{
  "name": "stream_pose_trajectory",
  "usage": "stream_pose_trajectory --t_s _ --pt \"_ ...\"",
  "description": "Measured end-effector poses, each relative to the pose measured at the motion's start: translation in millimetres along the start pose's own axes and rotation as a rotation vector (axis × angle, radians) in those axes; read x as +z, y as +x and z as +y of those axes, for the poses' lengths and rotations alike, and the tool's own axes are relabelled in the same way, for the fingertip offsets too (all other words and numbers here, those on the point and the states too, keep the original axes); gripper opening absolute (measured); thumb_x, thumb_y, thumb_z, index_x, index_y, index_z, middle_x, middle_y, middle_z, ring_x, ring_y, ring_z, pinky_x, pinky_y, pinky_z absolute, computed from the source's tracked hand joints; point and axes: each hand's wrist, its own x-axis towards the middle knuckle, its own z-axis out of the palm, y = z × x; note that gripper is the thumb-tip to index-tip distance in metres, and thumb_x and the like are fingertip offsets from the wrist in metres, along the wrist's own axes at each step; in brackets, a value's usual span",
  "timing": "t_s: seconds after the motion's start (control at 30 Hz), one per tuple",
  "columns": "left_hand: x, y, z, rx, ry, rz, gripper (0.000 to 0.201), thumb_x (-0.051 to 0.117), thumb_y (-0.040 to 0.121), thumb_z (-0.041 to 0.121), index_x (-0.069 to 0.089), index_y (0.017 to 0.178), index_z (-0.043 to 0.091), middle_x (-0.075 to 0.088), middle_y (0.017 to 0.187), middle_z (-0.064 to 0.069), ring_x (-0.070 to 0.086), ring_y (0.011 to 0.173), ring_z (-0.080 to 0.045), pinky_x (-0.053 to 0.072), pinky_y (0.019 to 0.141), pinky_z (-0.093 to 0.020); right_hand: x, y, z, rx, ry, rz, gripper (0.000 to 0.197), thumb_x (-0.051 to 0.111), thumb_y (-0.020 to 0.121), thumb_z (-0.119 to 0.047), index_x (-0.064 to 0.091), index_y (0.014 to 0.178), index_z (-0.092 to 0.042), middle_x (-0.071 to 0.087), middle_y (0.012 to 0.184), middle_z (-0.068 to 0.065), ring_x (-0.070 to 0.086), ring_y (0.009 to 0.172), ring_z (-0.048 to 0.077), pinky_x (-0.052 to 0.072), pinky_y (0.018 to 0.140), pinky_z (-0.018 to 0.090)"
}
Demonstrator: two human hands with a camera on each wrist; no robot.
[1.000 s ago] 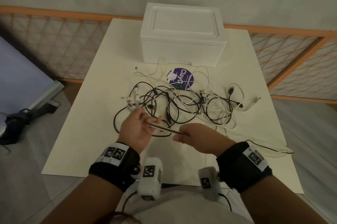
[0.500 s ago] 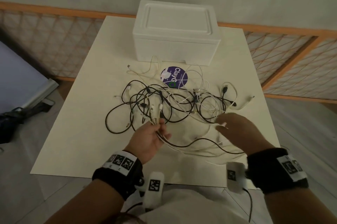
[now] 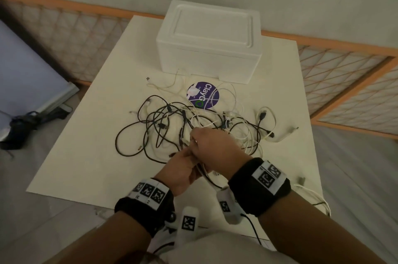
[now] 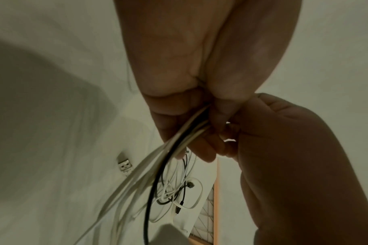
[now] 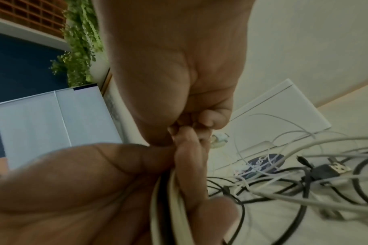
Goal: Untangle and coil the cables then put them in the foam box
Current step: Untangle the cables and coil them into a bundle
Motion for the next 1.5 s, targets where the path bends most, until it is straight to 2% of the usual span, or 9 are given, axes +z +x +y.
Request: stream_pose_trajectory --t_s 0.13,0.37,0.47,0.57,0.77,0.93,1.1,1.3,1.5 --pt "2.0 0.1 -9.7 -0.015 0.065 0.038 0.024 0.039 0.099 0.001 0.061 0.107 -0.001 0.064 0.09 -0.021 0.063 0.078 -0.027 0.057 0.075 -0.036 9.9 3.0 10.6 -0.002 0.119 -0.038 0.019 0.042 0.094 -0.024 0.051 0.1 -0.009 0.06 0.083 0.008 0.058 0.074 0.028 0.039 0.057 0.034" --pt "6.6 1.0 -17.9 -0.046 -0.022 0.069 0.02 0.045 0.1 0.017 0.057 0.094 0.003 0.059 0.071 -0.011 0.057 0.061 -0.02 0.053 0.067 -0.033 3.2 3.9 32.8 0.017 0.4 0.019 0.019 0.056 0.092 -0.029 0.054 0.111 -0.024 0.064 0.1 0.0 0.062 0.081 0.017 0.052 0.075 0.034" --pt "7.2 5.1 -22.2 -0.031 -0.067 0.125 0.029 0.041 0.101 0.028 0.049 0.078 0.012 0.046 0.056 -0.004 0.044 0.049 -0.014 0.046 0.056 -0.028 2.9 2.3 37.1 -0.071 0.391 0.004 0.041 0.061 0.09 -0.032 0.05 0.129 -0.03 0.051 0.121 -0.006 0.055 0.086 0.008 0.046 0.083 0.027" --pt "3.7 8.7 -26.1 -0.032 -0.188 0.207 0.032 0.039 0.102 0.026 0.042 0.072 0.018 0.033 0.052 0.002 0.033 0.045 -0.01 0.039 0.048 -0.025 1.7 -3.0 52.4 -0.011 0.366 0.133 0.028 0.06 0.089 -0.024 0.057 0.117 -0.022 0.054 0.106 -0.007 0.047 0.078 0.001 0.039 0.077 0.022" --pt "-8.3 7.7 -34.6 -0.067 -0.297 0.361 0.027 0.051 0.094 0.012 0.042 0.069 0.015 0.04 0.055 0.0 0.039 0.047 -0.012 0.034 0.044 -0.024 45.4 -32.0 99.4 -0.092 -0.129 -0.388 0.025 0.054 0.089 -0.017 0.06 0.113 -0.022 0.052 0.111 0.002 0.055 0.101 0.023 0.045 0.081 0.034" --pt "-1.2 6.9 -26.1 -0.035 -0.243 0.355 0.05 0.048 0.098 0.036 0.036 0.053 0.016 0.05 0.061 -0.006 0.033 0.042 -0.011 0.034 0.047 -0.025 51.6 -34.4 102.9 -0.045 -0.003 -0.244 0.01 0.047 0.093 -0.017 0.056 0.097 -0.018 0.057 0.1 0.002 0.058 0.092 0.022 0.046 0.074 0.035" --pt "18.4 12.1 -13.1 -0.112 -0.058 0.222 0.045 0.043 0.1 0.035 0.064 0.071 0.008 0.072 0.081 -0.011 0.024 0.037 -0.006 0.029 0.039 -0.019 2.8 -32.3 74.2 -0.098 0.394 0.134 0.012 0.058 0.091 -0.02 0.056 0.099 -0.012 0.057 0.083 -0.006 0.051 0.074 0.01 0.038 0.064 0.02" --pt "23.1 28.6 0.4 -0.168 -0.243 0.137 0.02 0.04 0.1 0.017 0.054 0.089 0.01 0.054 0.061 0.0 0.025 0.034 -0.004 0.029 0.037 -0.018 -11.3 -35.2 63.0 -0.185 0.546 0.058 0.03 0.061 0.09 -0.017 0.041 0.08 -0.036 0.056 0.068 -0.017 0.057 0.064 -0.005 0.038 0.058 0.006" --pt "4.0 44.7 26.4 0.0 -0.399 0.291 0.026 0.041 0.101 0.018 0.052 0.079 0.01 0.053 0.07 0.0 0.026 0.034 -0.004 0.027 0.035 -0.016 3.7 -41.4 74.4 -0.098 0.398 -0.151 0.004 0.056 0.092 -0.025 0.053 0.092 -0.022 0.058 0.073 -0.006 0.053 0.06 0.006 0.038 0.054 0.019"
